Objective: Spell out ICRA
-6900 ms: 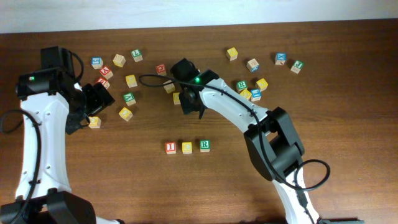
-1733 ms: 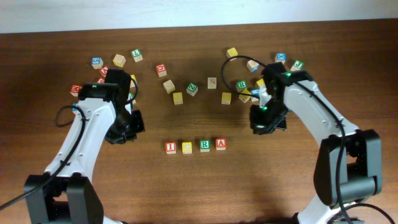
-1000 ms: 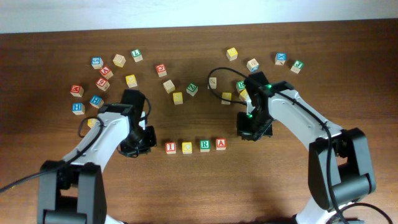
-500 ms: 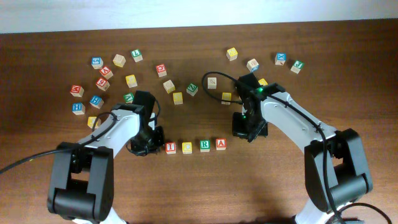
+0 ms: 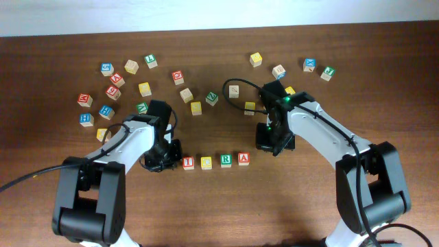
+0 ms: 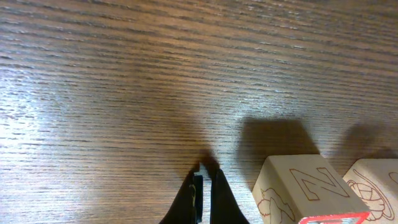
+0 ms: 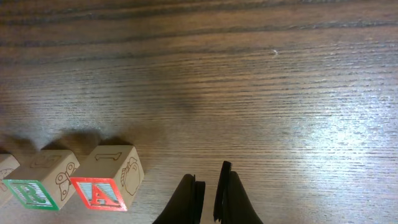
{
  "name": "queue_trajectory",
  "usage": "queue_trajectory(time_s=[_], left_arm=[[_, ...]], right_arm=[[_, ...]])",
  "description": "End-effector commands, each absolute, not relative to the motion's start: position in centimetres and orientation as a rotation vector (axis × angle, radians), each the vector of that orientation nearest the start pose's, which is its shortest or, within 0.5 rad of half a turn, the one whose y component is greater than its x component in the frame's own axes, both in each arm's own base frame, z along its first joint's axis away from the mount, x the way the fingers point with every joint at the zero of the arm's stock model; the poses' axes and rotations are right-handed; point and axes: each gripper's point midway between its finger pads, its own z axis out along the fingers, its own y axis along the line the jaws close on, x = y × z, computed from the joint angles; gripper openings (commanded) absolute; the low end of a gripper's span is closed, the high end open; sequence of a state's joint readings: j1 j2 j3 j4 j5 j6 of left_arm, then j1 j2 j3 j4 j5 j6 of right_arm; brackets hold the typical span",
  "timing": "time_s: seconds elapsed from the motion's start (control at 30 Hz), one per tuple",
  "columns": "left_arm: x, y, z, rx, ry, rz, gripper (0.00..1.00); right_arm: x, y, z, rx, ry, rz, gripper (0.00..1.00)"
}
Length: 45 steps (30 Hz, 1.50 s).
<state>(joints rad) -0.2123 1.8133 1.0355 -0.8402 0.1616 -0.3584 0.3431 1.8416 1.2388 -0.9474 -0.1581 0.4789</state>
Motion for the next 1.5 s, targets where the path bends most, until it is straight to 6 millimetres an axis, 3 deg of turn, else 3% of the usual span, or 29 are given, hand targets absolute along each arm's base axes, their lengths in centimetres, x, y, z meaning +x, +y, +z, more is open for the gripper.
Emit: queue_trajectory(time_s=[0.0,0.43,0.63,0.8,0.97,1.1,1.27,1.47], left_arm=[[27.1,-9.0,-0.7,-0.213,3.237,-0.246,0.00],[26.7,-9.2,-0.7,-0.209,3.252,-0.247,0.00],[26.5,-11.0,-0.7,-0.095,3.244,-0.242,0.00],[26.9,-11.3,-0.8,-0.083,3.225,-0.250,0.00],[27.2,-11.5,-0.8,-0.081,3.210,-0.263,0.00],[27.2,-11.2,-0.8,-0.080,3.213,-0.241,0.00],[27.3,-9.3,-1.0,-0.103,3.209,-0.101,0.00],[27.7,-9.2,-1.0,-0.120,3.196,-0.117,0.00]], right_arm=[[29.9,13.7,3.1,0.211,3.177,0.219,0.04],[29.9,13.7,3.0,0.212,3.180,0.217,0.04],[29.8,14.2,1.8,0.218,3.211,0.248,0.04],[29.5,14.4,0.7,0.224,3.241,0.256,0.04],[29.3,16.0,0.7,0.165,3.234,0.306,0.04],[29.2,17.2,0.5,0.171,3.219,0.306,0.04],[29.3,17.5,0.4,0.154,3.211,0.315,0.04],[28.4,18.0,0.1,0.135,3.234,0.325,0.04]])
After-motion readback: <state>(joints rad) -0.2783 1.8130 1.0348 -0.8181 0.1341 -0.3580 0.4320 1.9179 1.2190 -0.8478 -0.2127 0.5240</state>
